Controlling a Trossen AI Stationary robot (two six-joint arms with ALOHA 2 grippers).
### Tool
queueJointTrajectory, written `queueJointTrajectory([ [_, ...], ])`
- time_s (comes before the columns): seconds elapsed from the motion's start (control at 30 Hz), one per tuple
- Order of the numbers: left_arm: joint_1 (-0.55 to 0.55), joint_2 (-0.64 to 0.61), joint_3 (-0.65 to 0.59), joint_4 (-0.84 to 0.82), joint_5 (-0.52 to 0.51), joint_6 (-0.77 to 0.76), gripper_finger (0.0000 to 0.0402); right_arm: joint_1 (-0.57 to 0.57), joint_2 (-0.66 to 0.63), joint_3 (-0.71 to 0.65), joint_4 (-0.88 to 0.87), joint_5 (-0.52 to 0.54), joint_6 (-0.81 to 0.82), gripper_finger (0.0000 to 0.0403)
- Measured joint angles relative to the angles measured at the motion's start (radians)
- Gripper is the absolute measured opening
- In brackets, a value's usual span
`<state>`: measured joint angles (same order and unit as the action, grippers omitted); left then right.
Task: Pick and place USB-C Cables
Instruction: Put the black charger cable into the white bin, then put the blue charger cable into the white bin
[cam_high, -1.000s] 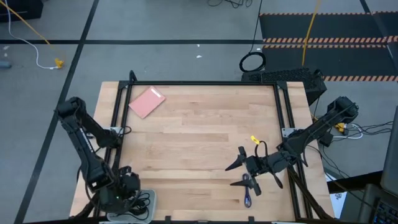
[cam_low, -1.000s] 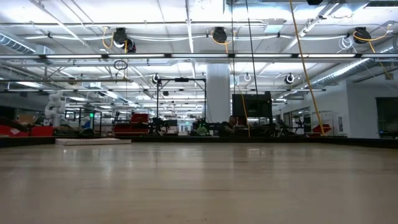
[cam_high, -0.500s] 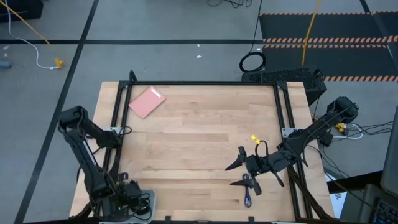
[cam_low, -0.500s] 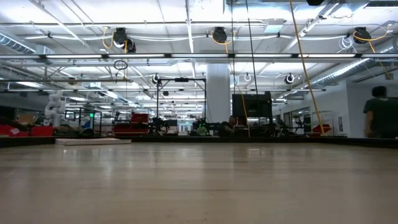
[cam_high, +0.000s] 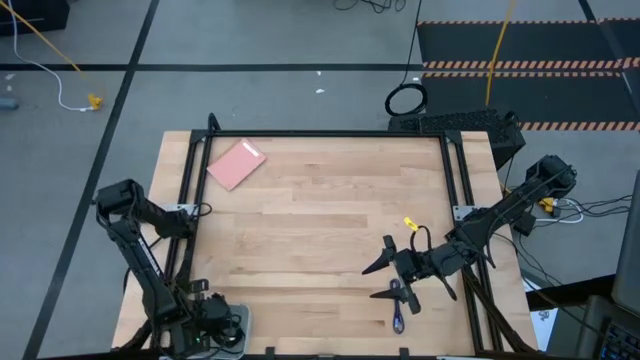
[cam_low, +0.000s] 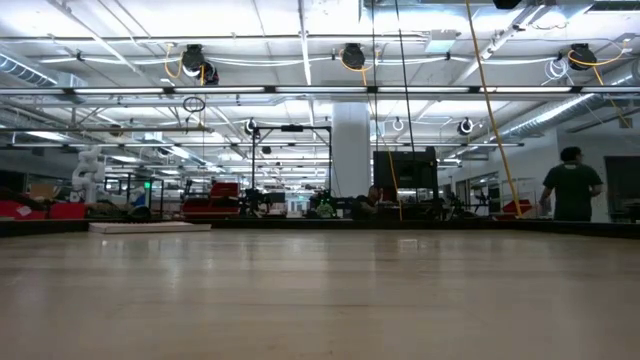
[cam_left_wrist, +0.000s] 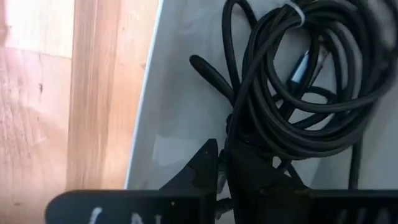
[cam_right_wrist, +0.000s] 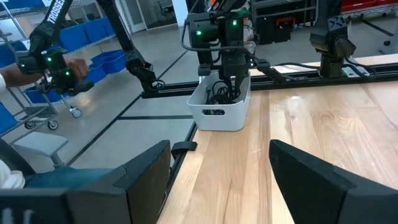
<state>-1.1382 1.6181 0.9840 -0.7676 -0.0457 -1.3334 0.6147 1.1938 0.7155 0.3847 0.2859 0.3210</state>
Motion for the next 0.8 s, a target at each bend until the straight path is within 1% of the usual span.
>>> queueJointTrajectory([
  [0.17, 0.007, -0.025, 0.0, -0.005, -0.004, 0.018, 0.0019, 0.0, 0.0, 0.0, 0.0, 0.0, 0.0, 0.0267],
  [0.33, 0.029, -0.079, 0.0, -0.015, -0.006, 0.048, 0.0004, 0.0, 0.0, 0.0, 0.0, 0.0, 0.0, 0.0267],
  [0.57, 0.07, -0.148, 0.0, -0.032, -0.007, 0.108, 0.0013, 0.0, 0.0, 0.0, 0.0, 0.0, 0.0, 0.0267],
  [0.8, 0.139, -0.206, 0.001, -0.034, -0.018, 0.229, 0.0005, 0.0, 0.0, 0.0, -0.001, 0.0, -0.001, 0.0267],
])
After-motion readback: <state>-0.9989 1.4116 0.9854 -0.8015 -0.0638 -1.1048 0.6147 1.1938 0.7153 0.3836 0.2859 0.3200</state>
